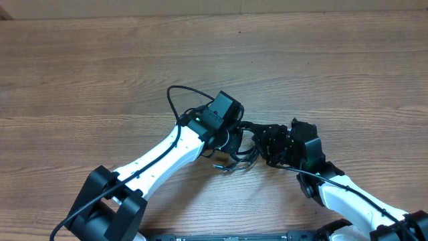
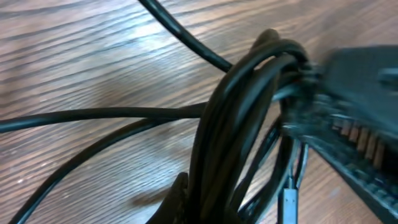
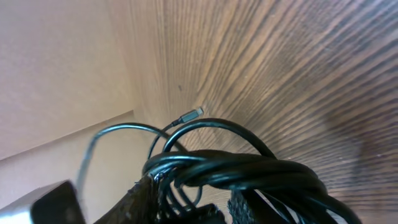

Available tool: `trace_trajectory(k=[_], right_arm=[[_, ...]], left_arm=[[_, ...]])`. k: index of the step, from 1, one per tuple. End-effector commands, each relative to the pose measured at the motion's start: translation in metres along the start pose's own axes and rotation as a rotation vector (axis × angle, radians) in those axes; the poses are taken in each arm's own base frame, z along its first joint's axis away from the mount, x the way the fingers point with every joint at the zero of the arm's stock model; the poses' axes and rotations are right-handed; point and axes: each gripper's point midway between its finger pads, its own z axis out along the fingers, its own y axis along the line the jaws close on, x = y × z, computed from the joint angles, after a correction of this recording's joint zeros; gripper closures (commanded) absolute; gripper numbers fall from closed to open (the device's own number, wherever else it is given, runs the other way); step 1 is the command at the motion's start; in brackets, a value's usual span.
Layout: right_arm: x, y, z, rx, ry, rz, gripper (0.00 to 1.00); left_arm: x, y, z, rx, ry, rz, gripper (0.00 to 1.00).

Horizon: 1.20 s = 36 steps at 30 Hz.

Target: Untangle cables

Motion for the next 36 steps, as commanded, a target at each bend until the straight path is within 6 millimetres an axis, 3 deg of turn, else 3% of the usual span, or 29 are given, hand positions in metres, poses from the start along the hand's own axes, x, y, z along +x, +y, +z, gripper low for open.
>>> trace_trajectory(k=[1,14,24,31,36], right_arm=[[-0.006,0.001,0.003,0.001,-0.033,-0.003,0.65],[-0.022,-0.015,0.002,0.063,-0.126,0.015,0.79],[-0.04,-0.033,-0.003,0.133,-0.234,0.027,0.96],[-0.041,-0.056,-0.007,0.225,-0.246,0.046,0.96],[-0.038,-0.077,-0.013,0.314,-0.24,0.068,0.96]], left_arm=[[0.007,-0.011,0.002,0.055,0.025,0.068,0.96],[0.014,-0.036,-0.002,0.203,0.056,0.184,0.95],[0.031,-0.068,-0.014,0.428,0.093,0.365,0.95],[0.02,-0.063,-0.015,0.428,0.055,0.358,0.96],[0.004,-0.048,-0.015,0.393,0.008,0.321,0.96]])
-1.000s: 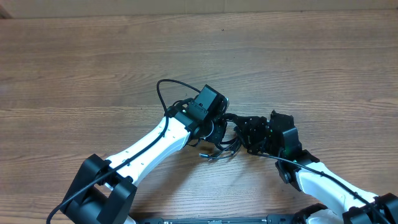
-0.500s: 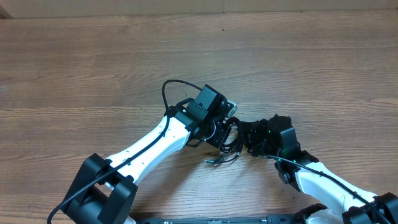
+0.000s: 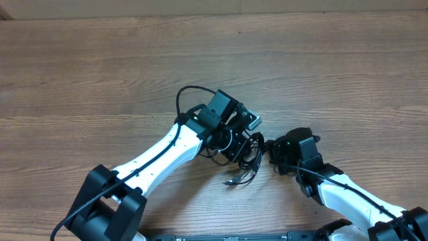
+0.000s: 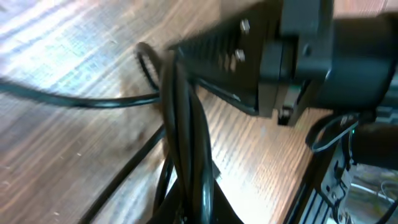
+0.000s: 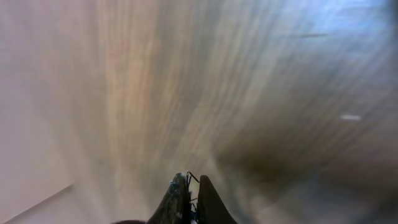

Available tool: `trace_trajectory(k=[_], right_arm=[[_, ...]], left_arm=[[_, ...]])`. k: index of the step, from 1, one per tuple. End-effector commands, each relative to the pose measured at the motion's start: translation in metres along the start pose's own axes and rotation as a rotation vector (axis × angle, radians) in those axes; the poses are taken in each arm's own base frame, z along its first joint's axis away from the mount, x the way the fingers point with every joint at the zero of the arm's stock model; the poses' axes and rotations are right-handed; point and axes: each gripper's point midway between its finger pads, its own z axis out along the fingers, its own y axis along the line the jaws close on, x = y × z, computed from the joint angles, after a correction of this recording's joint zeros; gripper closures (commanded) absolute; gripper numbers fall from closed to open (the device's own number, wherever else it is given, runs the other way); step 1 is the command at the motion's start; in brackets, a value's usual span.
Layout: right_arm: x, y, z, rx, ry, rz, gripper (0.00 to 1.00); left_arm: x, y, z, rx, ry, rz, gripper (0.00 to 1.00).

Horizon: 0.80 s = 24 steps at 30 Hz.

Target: Untangle cables

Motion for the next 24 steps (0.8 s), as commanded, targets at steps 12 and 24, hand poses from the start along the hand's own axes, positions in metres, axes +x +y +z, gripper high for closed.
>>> trace_trajectory(k=[12,24], right_arm=[[0.023,-0.001,-0.003,0.0,0.174,-0.113,0.87],[0.029,0.02,-0.025,-0.102,0.294,-0.114,0.67]], left_arm=[[-0.013,0.037,-0.011,-0.116,-0.067,0.014,0.95],[-0.01,0.046,-0.009,-0.157,-0.064,0.01,0.95]])
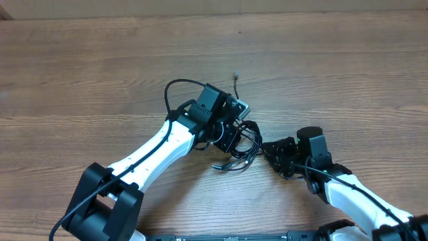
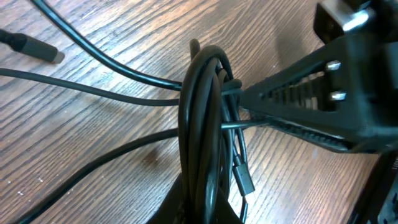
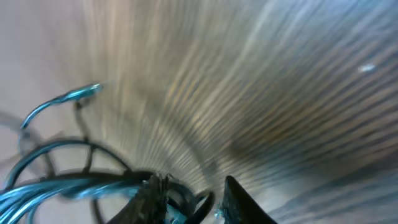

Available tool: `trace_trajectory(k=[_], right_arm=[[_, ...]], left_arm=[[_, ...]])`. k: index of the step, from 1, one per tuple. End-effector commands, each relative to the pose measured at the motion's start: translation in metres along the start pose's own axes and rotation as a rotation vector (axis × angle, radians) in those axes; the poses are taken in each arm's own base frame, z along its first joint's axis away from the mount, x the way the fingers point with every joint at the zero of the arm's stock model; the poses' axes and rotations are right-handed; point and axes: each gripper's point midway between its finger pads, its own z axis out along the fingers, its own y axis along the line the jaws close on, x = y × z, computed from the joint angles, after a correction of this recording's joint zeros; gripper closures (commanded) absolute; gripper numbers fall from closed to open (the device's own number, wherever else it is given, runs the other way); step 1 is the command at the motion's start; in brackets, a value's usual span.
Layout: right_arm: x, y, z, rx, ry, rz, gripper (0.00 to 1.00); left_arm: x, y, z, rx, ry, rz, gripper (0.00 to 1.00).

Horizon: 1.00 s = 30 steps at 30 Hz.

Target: Untangle cables

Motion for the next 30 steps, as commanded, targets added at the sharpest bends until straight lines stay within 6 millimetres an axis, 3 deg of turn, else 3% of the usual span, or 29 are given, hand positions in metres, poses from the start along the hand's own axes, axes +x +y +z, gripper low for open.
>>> trace_trajectory(k=[1,4,5,7,17,23,30], right_arm=[[0.01,0.021,-0.011,-0.08,0.051,-0.043,0.64],[0.011,0.033,-0.02,-0.129,0.043,-0.059,0.49],[0.012,0.036,-0.022,-0.141,0.041,-0.06,0.39],[0.013,0.041,-0.026,-0.158,0.042,-0.012,0.34],[0.022,0.035,-0.011,-0.11,0.049,0.462,0.37],[0.015,0.053,-0.002,-0.188,0.023,0.536,0.42],[-0.006,0.047,0.003,-0.202,-0.078,0.632,0.48]], left_arm=[[0.001,0.003,0.001,-0.008,-0.005,0.021,0.95],[0.0,0.003,0.001,-0.008,-0.007,0.013,0.96],[0.0,0.003,0.001,-0.008,-0.009,0.002,0.96],[-0.001,0.003,0.001,-0.007,-0.011,-0.03,0.96],[-0.006,0.0,0.002,0.008,-0.03,-0.131,0.95],[-0.005,-0.017,0.001,0.107,-0.019,-0.13,0.96],[-0.001,-0.024,0.0,0.149,0.002,-0.139,0.95]])
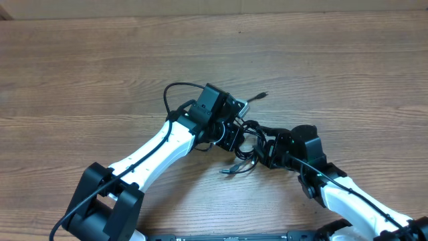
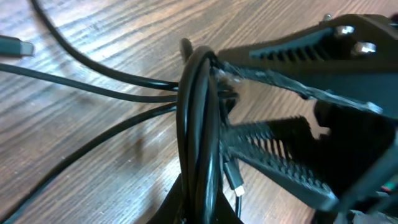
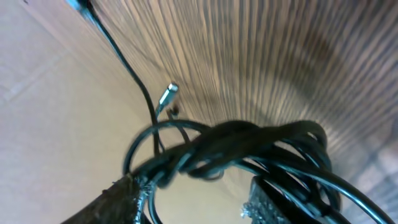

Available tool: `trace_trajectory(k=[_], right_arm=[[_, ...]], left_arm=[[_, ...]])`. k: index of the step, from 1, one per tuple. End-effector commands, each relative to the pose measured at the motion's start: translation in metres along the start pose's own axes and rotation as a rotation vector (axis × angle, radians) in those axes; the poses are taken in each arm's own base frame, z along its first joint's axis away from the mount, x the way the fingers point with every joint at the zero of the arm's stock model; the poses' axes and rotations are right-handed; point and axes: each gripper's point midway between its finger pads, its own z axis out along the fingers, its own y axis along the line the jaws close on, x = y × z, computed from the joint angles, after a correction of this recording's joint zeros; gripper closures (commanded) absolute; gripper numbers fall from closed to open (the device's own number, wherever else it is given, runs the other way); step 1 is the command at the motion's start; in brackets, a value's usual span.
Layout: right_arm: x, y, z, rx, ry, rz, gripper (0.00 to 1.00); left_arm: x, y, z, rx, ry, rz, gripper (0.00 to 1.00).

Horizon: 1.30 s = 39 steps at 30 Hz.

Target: Untangle cables

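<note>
A tangle of thin black cables (image 1: 245,148) lies at mid-table between both arms. My left gripper (image 1: 231,134) is shut on the bunched loops (image 2: 199,106), which run up from its fingertips (image 2: 202,202). My right gripper (image 1: 265,150) stands open, its fingers (image 3: 124,199) wide apart on either side of the same bundle (image 3: 249,140). In the left wrist view those ribbed right fingers (image 2: 280,59) straddle the loops. One free end with a connector (image 1: 262,96) points up and right, and another connector (image 1: 227,171) trails below the tangle.
The wooden table (image 1: 100,67) stretches on all sides, with its far edge along the top of the overhead view. A black wire loop (image 1: 175,90) arches off the left wrist. Both white arms come in from the near edge.
My right gripper stood a little to the right of the tangle; now it is further left, wider open, with its fingers around the bundle. The free cable end pointed up; now it points right.
First both grippers met at the tangle. Then my right gripper was shut and drawn back to the right while my left kept the loops. After that the right one stood open beside the bundle, and now it straddles it.
</note>
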Motion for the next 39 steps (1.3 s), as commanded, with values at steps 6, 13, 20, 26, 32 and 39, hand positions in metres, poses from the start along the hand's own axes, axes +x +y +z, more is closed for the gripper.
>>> trace_trajectory(k=[6,13,20,26,32,39], right_arm=[[-0.023,0.002,0.005,-0.027,-0.118,0.105,0.75],[-0.021,0.005,0.006,-0.04,-0.11,0.102,0.76],[-0.018,0.009,0.006,-0.057,-0.093,0.097,0.75],[-0.007,0.025,0.005,-0.116,-0.048,0.077,0.82],[-0.01,0.022,0.005,-0.104,-0.061,0.059,0.96],[-0.022,0.002,0.006,-0.011,-0.114,-0.172,0.96]], left_arm=[[0.005,-0.017,0.0,0.11,0.027,-0.049,0.96],[0.009,-0.038,-0.004,0.228,0.051,-0.051,0.96],[0.012,-0.041,-0.004,0.246,0.061,-0.053,0.96],[0.015,-0.047,-0.003,0.256,0.073,-0.034,0.96],[0.015,-0.049,-0.003,0.269,0.073,-0.02,0.96],[0.005,-0.03,-0.005,0.204,0.029,-0.007,0.96]])
